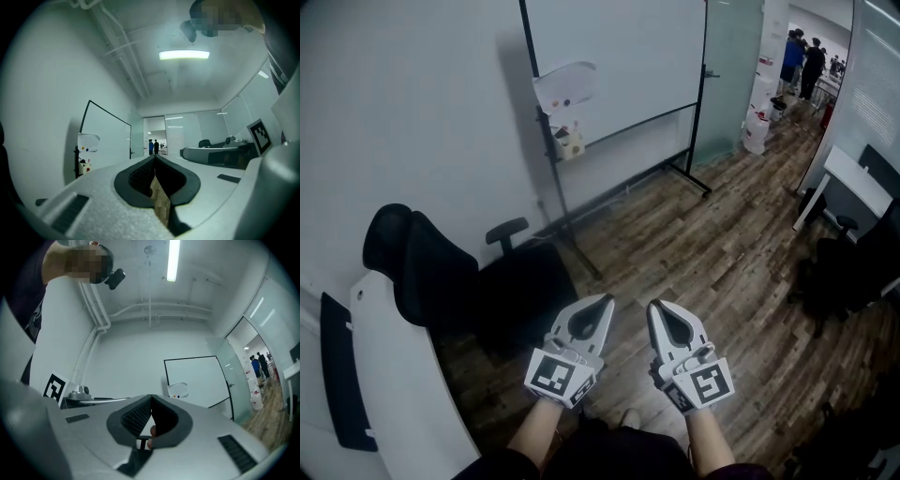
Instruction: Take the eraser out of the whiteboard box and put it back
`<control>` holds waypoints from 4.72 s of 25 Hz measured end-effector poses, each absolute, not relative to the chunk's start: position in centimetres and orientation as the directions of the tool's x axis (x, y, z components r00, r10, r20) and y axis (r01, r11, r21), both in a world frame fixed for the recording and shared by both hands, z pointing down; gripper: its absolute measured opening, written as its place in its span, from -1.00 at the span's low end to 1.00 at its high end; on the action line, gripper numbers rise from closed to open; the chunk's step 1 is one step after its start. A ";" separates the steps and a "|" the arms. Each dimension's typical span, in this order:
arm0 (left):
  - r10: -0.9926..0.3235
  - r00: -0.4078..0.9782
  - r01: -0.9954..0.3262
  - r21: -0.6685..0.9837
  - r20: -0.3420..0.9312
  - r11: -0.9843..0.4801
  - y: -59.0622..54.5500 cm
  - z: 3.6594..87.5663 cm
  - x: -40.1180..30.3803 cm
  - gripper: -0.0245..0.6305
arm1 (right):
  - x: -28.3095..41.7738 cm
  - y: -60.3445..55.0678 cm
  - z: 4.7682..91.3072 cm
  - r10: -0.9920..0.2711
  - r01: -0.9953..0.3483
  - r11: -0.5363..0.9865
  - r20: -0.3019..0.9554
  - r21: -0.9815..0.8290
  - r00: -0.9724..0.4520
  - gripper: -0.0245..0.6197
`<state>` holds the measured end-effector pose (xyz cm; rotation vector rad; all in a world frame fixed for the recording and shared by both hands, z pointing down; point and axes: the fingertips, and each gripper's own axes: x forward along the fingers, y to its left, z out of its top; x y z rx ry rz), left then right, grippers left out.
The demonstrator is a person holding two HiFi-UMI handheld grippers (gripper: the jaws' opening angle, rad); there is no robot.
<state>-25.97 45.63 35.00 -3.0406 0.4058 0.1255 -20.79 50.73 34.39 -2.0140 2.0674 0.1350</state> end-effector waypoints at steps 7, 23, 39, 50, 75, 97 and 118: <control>-0.256 0.965 -0.260 -0.068 -0.059 -0.963 44.6 35.8 -23.8 -0.91 | -18.8 49.5 35.8 -0.975 -0.988 0.038 -0.224 -0.147 -0.005 -0.91; -0.260 0.964 -0.262 -0.036 -0.046 -0.964 33.9 37.7 -20.2 -0.91 | -15.0 39.2 37.6 -0.982 -0.986 0.028 -0.191 -0.165 0.005 -0.91; -0.196 0.980 -0.197 -0.011 -0.041 -0.980 23.2 38.1 -17.0 -0.91 | -12.2 28.9 37.6 -0.982 -0.986 -0.042 -0.173 -0.160 0.070 -0.91; -0.217 0.976 -0.217 0.011 -0.018 -0.976 18.1 39.7 -13.2 -0.91 | -8.1 23.5 38.6 -0.984 -0.978 -0.018 -0.169 -0.207 0.053 -0.91; -0.379 0.925 -0.379 -0.015 0.018 -0.925 10.5 40.1 -1.1 -0.91 | 4.8 15.0 39.8 -0.979 -0.962 0.158 -0.160 -0.222 -0.124 -0.91; -0.427 0.904 -0.427 -0.009 0.035 -0.904 -0.5 41.5 3.6 -0.91 | 9.8 4.6 41.4 -0.976 -0.952 0.190 -0.152 -0.240 -0.157 -0.91; -0.423 0.906 -0.424 0.027 0.027 -0.905 -17.1 42.3 4.5 -0.91 | 10.7 -11.6 41.3 -0.980 -0.961 0.174 -0.134 -0.216 -0.148 -0.91</control>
